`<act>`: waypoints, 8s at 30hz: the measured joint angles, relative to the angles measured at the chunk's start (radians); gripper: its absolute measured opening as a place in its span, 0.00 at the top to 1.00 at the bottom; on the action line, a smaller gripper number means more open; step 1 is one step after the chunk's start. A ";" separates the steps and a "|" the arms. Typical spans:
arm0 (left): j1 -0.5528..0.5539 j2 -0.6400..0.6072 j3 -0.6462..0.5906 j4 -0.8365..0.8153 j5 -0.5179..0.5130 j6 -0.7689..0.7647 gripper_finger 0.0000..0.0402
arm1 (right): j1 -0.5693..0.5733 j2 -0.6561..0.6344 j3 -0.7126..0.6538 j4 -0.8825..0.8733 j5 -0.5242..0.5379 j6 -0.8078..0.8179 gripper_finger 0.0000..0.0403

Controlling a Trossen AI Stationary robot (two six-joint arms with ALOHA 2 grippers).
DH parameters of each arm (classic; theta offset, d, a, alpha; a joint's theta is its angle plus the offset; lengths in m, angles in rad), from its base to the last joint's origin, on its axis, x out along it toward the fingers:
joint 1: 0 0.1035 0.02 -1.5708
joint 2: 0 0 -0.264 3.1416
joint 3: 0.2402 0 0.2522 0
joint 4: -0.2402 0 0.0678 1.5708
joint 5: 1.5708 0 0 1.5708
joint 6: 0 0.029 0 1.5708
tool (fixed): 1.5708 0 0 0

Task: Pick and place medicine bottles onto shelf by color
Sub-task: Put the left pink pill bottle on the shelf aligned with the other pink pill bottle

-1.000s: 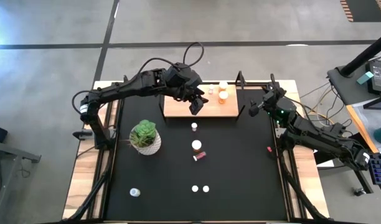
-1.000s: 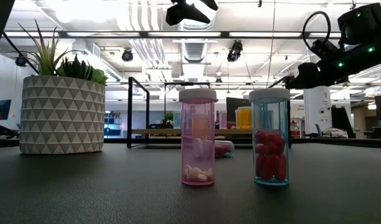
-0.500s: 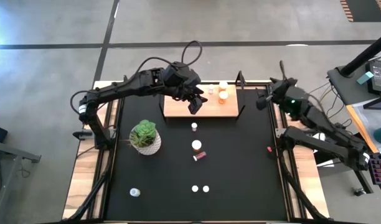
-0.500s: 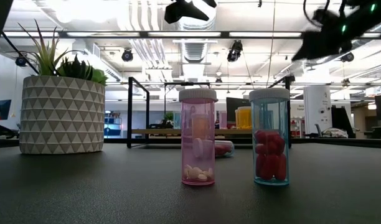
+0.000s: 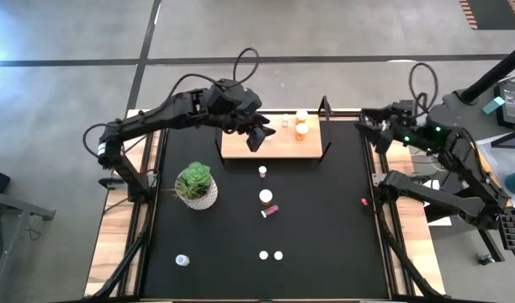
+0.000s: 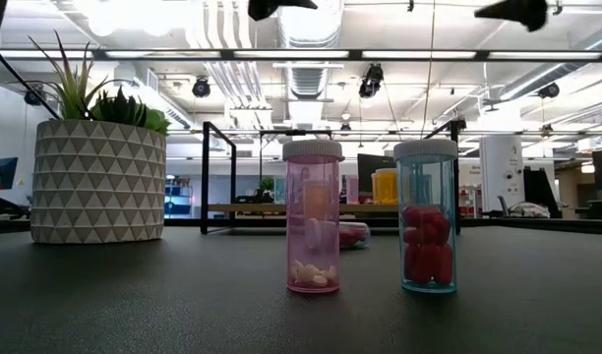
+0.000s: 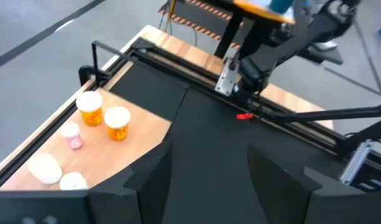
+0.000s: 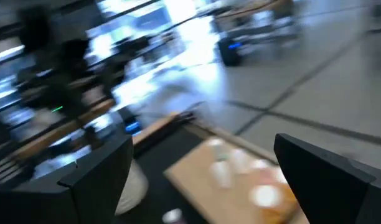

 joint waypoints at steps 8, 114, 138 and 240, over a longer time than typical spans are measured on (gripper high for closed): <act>-0.038 -0.073 -0.028 -0.007 0.005 0.003 0.53 | 0.073 0.066 0.025 0.118 -0.191 -0.006 0.06; -0.138 -0.886 -1.079 0.734 -0.073 -0.212 0.53 | 0.530 1.278 0.446 0.027 0.304 0.134 0.06; -0.139 -0.885 -1.078 0.737 -0.070 -0.210 0.53 | 0.535 1.327 0.446 0.057 0.317 0.180 0.44; -0.138 -0.806 -1.078 0.971 -0.170 -0.209 0.53 | 0.224 1.146 0.362 -0.003 0.395 -0.053 0.72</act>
